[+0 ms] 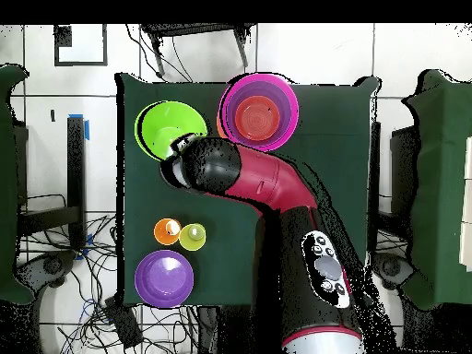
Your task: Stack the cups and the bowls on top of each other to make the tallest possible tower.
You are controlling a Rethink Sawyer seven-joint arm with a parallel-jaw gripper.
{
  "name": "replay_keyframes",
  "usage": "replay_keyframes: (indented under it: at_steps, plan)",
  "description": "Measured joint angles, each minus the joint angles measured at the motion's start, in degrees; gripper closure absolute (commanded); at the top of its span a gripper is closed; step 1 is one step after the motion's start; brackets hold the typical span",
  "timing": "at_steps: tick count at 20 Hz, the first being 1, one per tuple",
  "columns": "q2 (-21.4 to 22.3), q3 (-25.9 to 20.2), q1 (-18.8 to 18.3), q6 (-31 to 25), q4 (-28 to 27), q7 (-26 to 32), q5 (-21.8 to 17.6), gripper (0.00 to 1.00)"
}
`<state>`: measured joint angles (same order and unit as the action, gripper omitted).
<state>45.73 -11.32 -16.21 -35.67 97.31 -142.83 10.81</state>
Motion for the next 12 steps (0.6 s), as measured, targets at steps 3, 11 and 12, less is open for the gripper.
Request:
replay_keyframes:
  at_steps: [3, 11, 12]
  plan:
    - [0.8, 0.8, 1.1, 0.0, -1.5, 0.0, -4.6, 1.00]
    - [2.5, 0.8, 0.2, 0.0, -3.2, 0.0, -11.2, 1.00]
    - [2.6, 0.7, -0.1, 0.1, -3.3, 0.0, -11.7, 1.00]
